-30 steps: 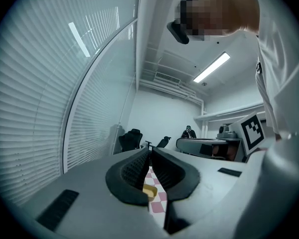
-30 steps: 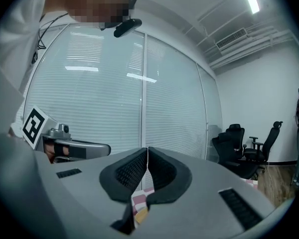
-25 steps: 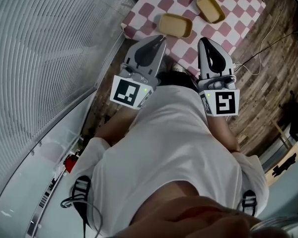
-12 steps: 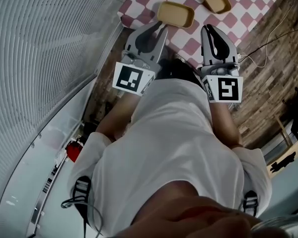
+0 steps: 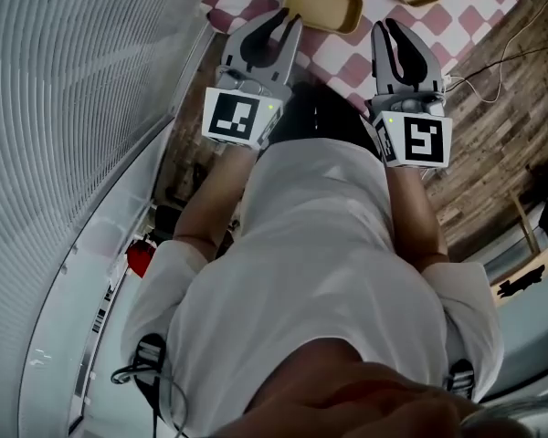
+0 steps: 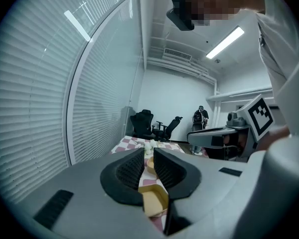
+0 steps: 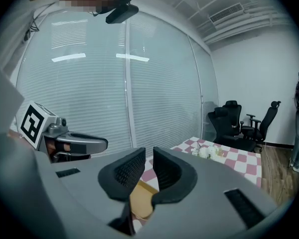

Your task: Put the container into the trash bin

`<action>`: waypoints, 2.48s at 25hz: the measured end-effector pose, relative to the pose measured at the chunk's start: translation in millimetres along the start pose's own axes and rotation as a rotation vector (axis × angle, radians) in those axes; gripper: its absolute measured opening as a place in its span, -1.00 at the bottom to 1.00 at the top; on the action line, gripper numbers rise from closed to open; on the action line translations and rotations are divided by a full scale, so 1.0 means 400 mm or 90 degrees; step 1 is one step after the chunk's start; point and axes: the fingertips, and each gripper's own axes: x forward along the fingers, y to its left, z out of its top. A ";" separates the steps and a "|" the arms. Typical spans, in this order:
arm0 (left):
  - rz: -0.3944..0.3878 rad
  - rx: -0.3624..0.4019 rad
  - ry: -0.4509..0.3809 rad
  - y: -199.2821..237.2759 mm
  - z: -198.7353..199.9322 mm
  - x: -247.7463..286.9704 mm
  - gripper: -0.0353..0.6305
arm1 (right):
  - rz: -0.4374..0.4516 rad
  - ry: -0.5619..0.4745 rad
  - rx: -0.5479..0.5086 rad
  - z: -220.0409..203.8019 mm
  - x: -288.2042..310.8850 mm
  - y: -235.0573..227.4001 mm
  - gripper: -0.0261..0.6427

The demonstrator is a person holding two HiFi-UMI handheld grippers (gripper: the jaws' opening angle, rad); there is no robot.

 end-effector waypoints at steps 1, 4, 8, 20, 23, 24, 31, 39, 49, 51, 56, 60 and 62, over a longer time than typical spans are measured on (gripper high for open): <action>0.001 -0.004 0.005 0.010 -0.017 0.011 -0.75 | 0.000 0.006 0.003 -0.018 0.013 -0.004 -0.80; 0.008 -0.027 0.018 0.039 -0.067 0.040 -0.60 | -0.001 0.029 0.012 -0.074 0.043 -0.017 -0.73; 0.027 -0.033 0.040 0.091 -0.134 0.079 -0.59 | -0.009 0.053 0.030 -0.150 0.086 -0.039 -0.71; 0.044 -0.063 0.118 0.166 -0.350 0.160 -0.52 | -0.045 0.136 0.087 -0.373 0.158 -0.088 -0.60; 0.053 -0.066 0.131 0.177 -0.389 0.212 -0.49 | -0.053 0.145 0.096 -0.417 0.177 -0.130 -0.55; 0.054 -0.068 0.139 0.172 -0.402 0.231 -0.48 | -0.056 0.150 0.102 -0.432 0.178 -0.148 -0.55; 0.039 -0.085 0.178 0.177 -0.500 0.310 -0.47 | -0.055 0.185 0.132 -0.537 0.223 -0.183 -0.53; 0.048 -0.105 0.192 0.181 -0.518 0.332 -0.47 | -0.047 0.210 0.146 -0.571 0.240 -0.193 -0.53; 0.052 -0.106 0.213 0.180 -0.521 0.333 -0.59 | -0.052 0.229 0.149 -0.590 0.245 -0.188 -0.61; 0.055 -0.105 0.211 0.181 -0.519 0.332 -0.62 | -0.054 0.229 0.149 -0.588 0.246 -0.189 -0.62; 0.060 -0.111 0.207 0.194 -0.514 0.303 -0.65 | -0.060 0.225 0.144 -0.571 0.246 -0.165 -0.65; 0.066 -0.127 0.197 0.212 -0.498 0.234 -0.67 | -0.066 0.217 0.132 -0.537 0.236 -0.109 -0.68; 0.069 -0.132 0.195 0.202 -0.494 0.231 -0.68 | -0.070 0.215 0.129 -0.530 0.229 -0.116 -0.69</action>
